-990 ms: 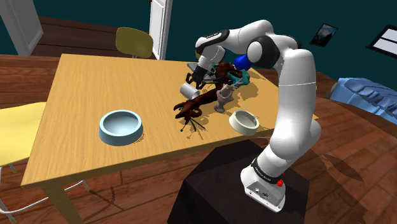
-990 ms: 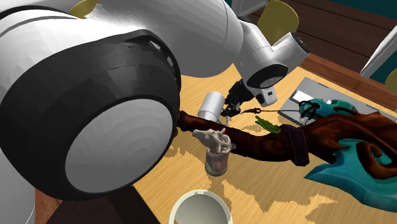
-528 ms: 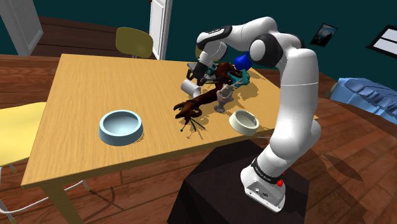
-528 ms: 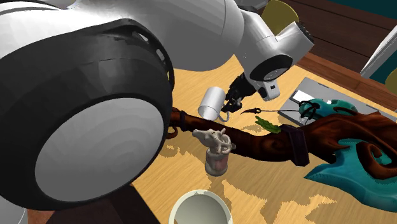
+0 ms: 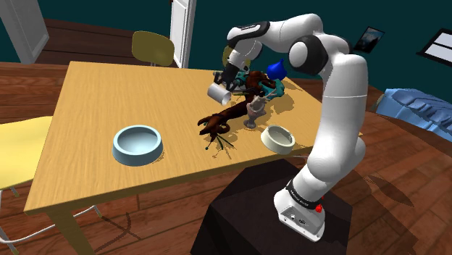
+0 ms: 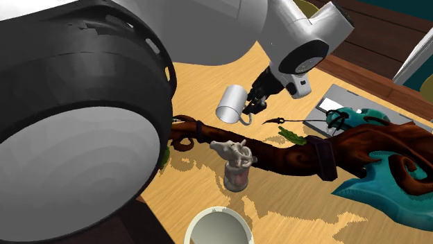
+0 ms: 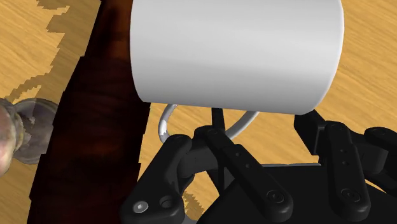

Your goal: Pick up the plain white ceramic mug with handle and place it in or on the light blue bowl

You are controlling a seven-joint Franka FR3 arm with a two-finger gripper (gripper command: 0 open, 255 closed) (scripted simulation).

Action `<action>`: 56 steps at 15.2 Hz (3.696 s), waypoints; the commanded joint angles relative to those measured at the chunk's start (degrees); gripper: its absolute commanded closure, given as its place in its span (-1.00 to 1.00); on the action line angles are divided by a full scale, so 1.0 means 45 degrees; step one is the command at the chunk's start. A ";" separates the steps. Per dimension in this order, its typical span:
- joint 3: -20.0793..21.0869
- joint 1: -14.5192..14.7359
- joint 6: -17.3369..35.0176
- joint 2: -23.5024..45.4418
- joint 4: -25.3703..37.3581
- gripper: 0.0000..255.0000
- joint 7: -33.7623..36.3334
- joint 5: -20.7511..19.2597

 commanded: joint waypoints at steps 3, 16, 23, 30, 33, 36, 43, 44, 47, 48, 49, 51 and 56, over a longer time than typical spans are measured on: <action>-0.0043 -0.0016 -0.0507 -0.0250 0.0303 1.00 0.0226 -0.0109; 0.0337 0.1240 0.0192 -0.1928 -0.1408 1.00 0.1591 -0.0164; 0.1017 0.2597 0.1681 -0.2923 -0.3108 1.00 0.2975 0.0031; 0.1427 0.3037 0.2237 -0.2326 -0.2532 -1.00 0.2599 -0.0058; 0.1709 0.3150 0.2331 -0.1134 -0.0937 -1.00 0.1621 -0.0356; 0.1779 0.3243 0.2743 -0.0968 -0.1163 -1.00 0.1561 -0.0267; 0.1888 0.3382 0.3355 -0.0678 -0.1454 -1.00 0.1469 -0.0121; 0.1888 0.3382 0.3355 -0.0678 -0.1453 -1.00 0.1469 -0.0121; 0.1888 0.3382 0.3355 -0.0678 -0.1453 -1.00 0.1469 -0.0121; 0.1888 0.3382 0.3355 -0.0678 -0.1453 -1.00 0.1468 -0.0121; 0.1888 0.3382 0.3355 -0.0678 -0.1453 -1.00 0.1468 -0.0121; 0.1888 0.3382 0.3355 -0.0679 -0.1454 1.00 0.1468 -0.0121; 0.1885 0.3373 0.3348 -0.0669 -0.1442 1.00 0.1460 -0.0121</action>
